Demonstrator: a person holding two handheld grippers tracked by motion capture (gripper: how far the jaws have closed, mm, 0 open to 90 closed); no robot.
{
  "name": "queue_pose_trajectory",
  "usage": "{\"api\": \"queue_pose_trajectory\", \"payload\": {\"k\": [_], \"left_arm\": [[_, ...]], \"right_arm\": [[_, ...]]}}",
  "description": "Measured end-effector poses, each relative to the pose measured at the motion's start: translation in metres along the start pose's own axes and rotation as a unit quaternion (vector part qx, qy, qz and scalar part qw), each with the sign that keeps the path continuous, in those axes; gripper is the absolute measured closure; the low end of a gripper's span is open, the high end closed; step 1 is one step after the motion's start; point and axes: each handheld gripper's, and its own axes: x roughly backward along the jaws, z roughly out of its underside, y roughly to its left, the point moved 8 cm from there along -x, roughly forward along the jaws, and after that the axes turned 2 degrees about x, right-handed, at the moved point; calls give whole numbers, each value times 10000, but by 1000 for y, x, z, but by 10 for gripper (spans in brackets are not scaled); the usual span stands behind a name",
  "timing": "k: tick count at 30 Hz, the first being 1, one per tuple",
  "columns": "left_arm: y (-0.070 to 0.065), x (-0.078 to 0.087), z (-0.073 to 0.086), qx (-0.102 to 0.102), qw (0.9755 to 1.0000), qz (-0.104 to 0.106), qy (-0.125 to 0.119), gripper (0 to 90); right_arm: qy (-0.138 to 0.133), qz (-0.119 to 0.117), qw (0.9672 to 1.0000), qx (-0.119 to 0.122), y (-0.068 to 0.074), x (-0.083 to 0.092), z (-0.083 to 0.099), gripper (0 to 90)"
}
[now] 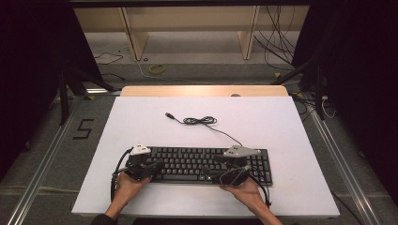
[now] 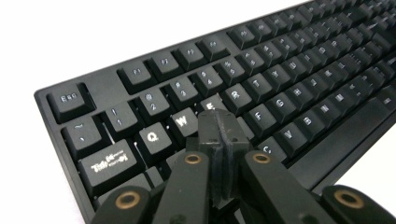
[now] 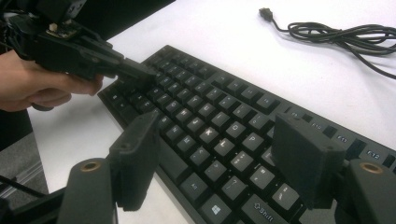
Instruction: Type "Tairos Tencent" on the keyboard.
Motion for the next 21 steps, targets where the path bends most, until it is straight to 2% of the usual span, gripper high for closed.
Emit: {"api": "queue_pose_trajectory", "payload": {"k": [13,17,21], "left_arm": [[-1,0,0,45,10000,-11,8,889],[-1,5,-4,95,9999,-9,-97,854],[0,11,-9,189,9994,94,-258,804]], "right_arm": [[26,-9,10000,-2,1,-1,2,336],[19,-9,10000,-22,1,0,2,333],[16,-7,10000,-24,1,-1,2,331]]}}
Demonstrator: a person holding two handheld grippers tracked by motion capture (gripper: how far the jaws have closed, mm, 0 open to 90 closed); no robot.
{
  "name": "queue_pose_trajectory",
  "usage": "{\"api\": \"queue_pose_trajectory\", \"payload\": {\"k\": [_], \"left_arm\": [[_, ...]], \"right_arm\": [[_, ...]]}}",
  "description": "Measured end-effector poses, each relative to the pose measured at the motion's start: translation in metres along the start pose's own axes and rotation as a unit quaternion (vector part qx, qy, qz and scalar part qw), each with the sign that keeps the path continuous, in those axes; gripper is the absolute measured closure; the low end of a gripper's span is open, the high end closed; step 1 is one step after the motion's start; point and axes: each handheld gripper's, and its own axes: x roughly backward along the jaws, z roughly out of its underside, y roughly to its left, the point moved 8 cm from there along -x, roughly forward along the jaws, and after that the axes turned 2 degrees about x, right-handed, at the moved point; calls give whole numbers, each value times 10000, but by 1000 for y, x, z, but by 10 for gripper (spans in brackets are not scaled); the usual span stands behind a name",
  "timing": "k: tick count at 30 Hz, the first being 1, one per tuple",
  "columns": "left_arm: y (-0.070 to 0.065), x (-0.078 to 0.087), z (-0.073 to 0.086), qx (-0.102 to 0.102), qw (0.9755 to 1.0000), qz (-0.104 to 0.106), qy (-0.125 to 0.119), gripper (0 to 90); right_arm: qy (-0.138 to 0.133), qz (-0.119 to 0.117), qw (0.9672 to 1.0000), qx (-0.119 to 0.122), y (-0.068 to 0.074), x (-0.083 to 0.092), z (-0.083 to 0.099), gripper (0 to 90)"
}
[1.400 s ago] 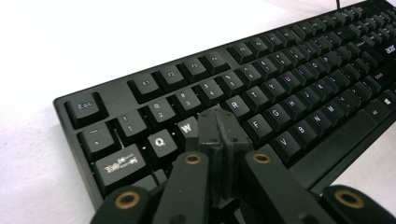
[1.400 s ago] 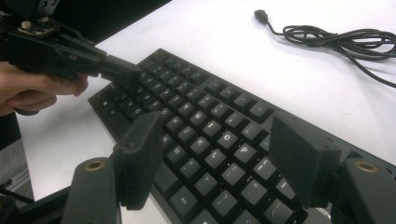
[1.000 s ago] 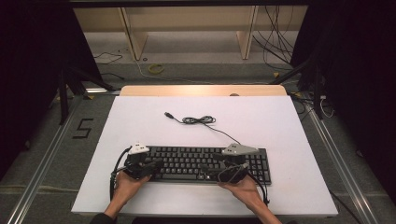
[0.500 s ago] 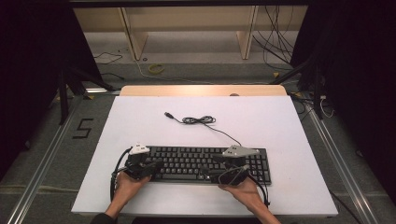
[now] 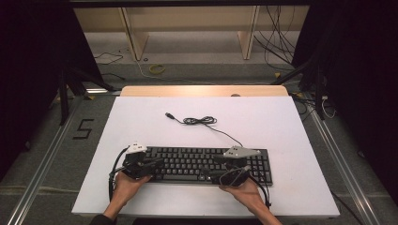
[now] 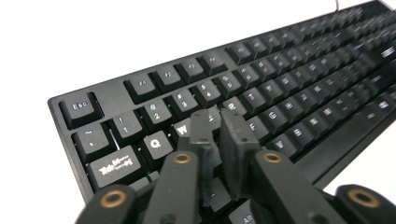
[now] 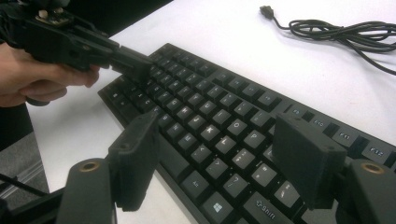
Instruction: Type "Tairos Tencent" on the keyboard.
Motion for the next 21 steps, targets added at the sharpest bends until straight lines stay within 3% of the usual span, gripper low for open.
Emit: {"api": "queue_pose_trajectory", "payload": {"k": [4,8,17,21], "left_arm": [[1,6,-3,75,9999,63,-105,752],[1,11,-6,146,9996,153,-213,635],[-4,23,-11,140,9979,298,-555,385],[-6,27,-12,137,9971,331,-669,332]], "right_arm": [[5,-13,10000,10,1,-1,0,330],[25,-41,10000,19,3,-4,0,330],[65,-84,9999,20,6,-11,0,341],[76,-120,9999,33,8,-14,0,365]]}}
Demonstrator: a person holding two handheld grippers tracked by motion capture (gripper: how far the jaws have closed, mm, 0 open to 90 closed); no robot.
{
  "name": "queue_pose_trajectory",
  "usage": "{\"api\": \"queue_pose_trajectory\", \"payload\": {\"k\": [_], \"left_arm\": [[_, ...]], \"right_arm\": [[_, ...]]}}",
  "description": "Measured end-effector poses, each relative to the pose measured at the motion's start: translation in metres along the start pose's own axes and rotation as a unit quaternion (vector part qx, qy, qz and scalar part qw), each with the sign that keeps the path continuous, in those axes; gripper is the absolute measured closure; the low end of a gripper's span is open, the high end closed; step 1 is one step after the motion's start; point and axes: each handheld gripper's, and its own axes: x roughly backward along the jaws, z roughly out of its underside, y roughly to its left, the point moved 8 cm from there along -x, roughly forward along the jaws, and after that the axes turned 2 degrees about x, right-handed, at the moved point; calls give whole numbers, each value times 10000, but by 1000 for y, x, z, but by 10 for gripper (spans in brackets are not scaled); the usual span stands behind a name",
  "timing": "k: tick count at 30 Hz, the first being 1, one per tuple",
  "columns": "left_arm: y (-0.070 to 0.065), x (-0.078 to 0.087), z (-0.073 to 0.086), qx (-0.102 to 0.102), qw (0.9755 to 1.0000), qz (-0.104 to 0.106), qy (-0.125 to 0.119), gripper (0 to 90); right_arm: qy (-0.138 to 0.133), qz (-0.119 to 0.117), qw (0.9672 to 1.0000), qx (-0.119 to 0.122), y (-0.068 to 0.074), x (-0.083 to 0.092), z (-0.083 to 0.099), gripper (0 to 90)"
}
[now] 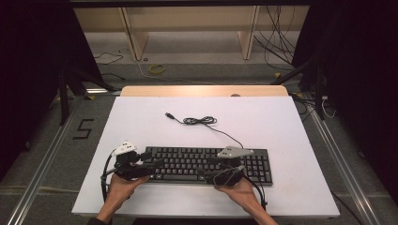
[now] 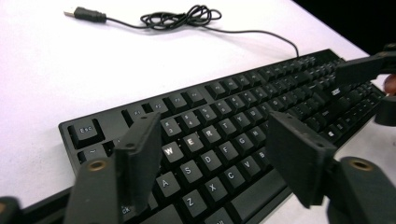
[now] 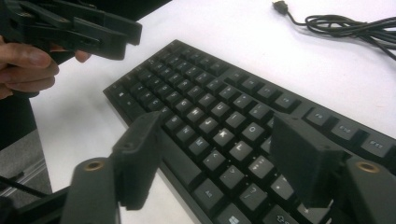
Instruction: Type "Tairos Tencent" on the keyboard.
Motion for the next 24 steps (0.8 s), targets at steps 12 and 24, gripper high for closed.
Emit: {"api": "queue_pose_trajectory", "payload": {"k": [12,24], "left_arm": [[-6,5,2,20,9998,172,-112,268],[-7,8,8,-90,9998,129,-103,253]], "right_arm": [[174,-259,9994,153,13,-15,3,550],[397,-389,9979,326,22,-28,9,761]]}}
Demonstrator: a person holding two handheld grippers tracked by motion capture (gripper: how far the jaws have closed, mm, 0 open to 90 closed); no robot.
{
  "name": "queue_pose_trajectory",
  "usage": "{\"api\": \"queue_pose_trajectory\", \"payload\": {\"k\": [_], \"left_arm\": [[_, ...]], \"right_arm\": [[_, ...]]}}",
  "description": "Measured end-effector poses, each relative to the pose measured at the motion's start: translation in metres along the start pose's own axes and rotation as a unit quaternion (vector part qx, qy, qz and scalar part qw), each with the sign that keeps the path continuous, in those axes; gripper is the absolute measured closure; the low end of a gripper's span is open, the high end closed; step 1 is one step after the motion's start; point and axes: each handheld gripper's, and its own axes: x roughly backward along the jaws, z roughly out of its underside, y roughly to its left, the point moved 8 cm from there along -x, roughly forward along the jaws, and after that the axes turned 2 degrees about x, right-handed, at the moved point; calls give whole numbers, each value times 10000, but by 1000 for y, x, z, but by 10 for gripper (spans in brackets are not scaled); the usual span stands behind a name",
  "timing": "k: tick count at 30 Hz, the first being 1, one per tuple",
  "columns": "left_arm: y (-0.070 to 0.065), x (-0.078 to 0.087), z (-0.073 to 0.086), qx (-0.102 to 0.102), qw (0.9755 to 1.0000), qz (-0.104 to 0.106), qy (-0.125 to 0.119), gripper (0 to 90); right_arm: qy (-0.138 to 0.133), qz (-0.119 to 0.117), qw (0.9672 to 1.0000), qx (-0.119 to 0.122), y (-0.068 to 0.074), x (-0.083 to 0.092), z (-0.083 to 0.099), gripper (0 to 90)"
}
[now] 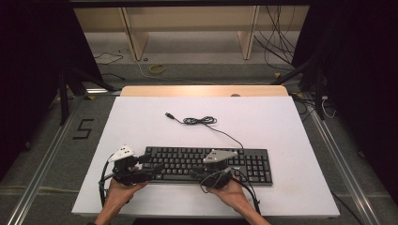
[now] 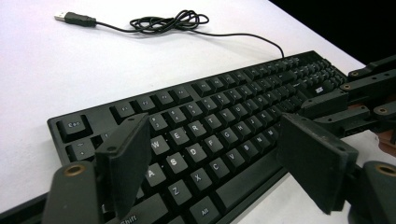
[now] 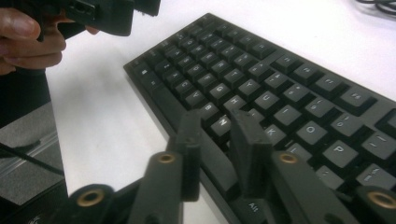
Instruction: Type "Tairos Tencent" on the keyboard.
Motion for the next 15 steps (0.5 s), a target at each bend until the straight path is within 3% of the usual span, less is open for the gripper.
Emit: {"api": "queue_pose_trajectory", "payload": {"k": [8,15], "left_arm": [[0,5,3,24,10000,-7,-22,247],[1,7,6,13,10000,-7,-26,244]], "right_arm": [[164,-7,9999,39,3,-9,4,892],[278,11,9996,65,4,-16,7,900]]}}
